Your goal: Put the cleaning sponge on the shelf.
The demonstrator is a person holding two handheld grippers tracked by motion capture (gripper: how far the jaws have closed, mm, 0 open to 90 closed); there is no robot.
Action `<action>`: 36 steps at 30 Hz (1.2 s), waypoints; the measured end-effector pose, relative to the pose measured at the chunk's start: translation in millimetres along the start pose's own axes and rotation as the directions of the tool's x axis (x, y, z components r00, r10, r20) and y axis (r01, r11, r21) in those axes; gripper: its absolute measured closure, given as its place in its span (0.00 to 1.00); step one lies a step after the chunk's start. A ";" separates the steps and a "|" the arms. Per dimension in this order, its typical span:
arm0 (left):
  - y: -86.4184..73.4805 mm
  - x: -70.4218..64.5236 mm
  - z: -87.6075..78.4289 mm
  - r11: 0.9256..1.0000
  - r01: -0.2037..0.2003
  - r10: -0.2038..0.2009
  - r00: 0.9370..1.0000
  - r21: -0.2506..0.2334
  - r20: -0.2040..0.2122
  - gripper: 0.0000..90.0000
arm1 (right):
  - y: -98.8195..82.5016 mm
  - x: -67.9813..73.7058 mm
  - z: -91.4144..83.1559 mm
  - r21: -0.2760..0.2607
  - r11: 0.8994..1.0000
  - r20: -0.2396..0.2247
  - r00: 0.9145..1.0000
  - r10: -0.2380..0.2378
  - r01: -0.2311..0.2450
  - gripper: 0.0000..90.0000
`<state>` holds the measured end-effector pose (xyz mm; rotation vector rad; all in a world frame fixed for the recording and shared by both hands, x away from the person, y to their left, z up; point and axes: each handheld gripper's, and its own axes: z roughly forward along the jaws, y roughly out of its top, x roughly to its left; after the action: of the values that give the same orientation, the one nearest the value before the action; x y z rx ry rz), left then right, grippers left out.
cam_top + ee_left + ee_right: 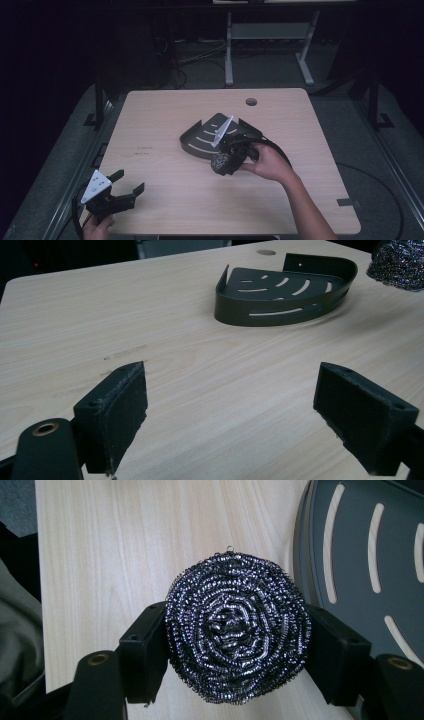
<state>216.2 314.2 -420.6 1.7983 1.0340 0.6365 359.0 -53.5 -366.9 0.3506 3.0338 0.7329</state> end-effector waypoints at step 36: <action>0.8 -1.2 1.7 1.000 -0.021 0.021 1.000 0.007 0.003 0.15 | 38.2 -41.0 1.4 0.033 0.999 -0.010 1.000 0.007 -0.007 0.36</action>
<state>217.2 312.2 -420.6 1.8183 1.0177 0.6438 407.3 -28.6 -353.0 0.3590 3.0586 0.6872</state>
